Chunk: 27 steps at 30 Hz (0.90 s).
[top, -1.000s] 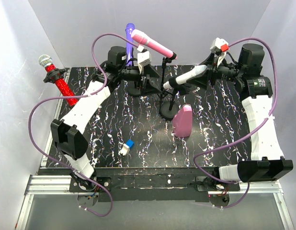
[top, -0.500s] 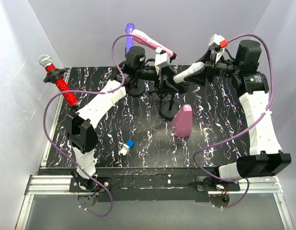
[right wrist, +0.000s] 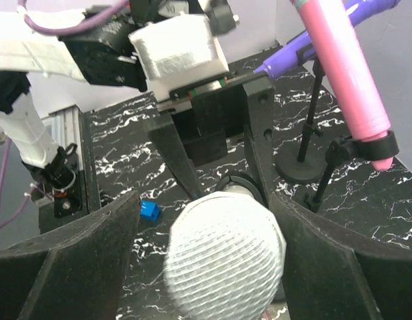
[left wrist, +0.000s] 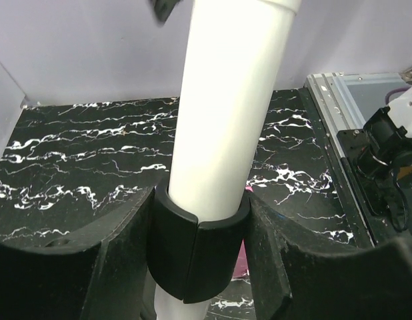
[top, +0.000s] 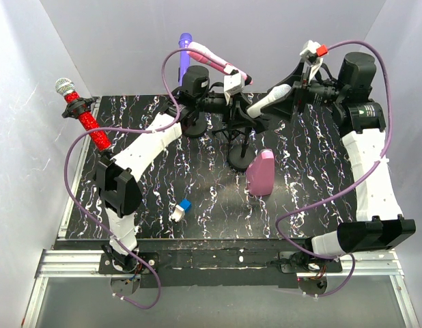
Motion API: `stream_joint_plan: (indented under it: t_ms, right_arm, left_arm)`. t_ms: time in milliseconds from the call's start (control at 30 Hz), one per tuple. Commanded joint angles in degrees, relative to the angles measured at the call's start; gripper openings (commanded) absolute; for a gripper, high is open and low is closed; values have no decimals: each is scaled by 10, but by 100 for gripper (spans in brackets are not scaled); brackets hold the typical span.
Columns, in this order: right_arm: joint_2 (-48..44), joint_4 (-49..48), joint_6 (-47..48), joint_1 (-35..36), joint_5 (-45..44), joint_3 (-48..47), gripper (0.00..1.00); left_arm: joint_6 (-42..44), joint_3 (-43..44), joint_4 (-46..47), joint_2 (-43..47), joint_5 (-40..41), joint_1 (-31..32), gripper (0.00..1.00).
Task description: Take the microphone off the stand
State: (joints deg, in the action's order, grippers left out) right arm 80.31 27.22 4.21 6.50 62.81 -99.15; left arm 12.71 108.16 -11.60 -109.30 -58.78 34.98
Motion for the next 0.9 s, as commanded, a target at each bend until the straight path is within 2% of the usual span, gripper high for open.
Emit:
stream_joint_plan:
  t_ms: [0,100,267,400,467,667,767,867]
  right_arm:
    - [-1,-47,-106,-3,-1,-54,85]
    - [-8,-66,-126,-7,4,-45,87]
    - [-25,-60,-106,-12,3,-19,87]
    - [-47,-11,-45,-16,4,-3,87]
    - [-60,23,16,-16,5,11,87]
    - [-112,73,122,-13,15,119,87]
    - [-139,66,171,0,-7,172,87]
    - [-154,51,188,25,-19,217,87]
  left_arm:
    - [-90,29,-27,43,17,-8,2]
    - [-96,16,-47,63,46,-11,0]
    - [-110,-23,-54,96,87,-12,0]
    - [-105,-51,-66,117,105,-18,0]
    - [-89,-77,-64,139,112,-25,0]
    - [-74,-155,-43,187,102,-54,1]
    - [-52,-168,-48,202,98,-61,21]
    - [-37,-170,-55,209,98,-62,46]
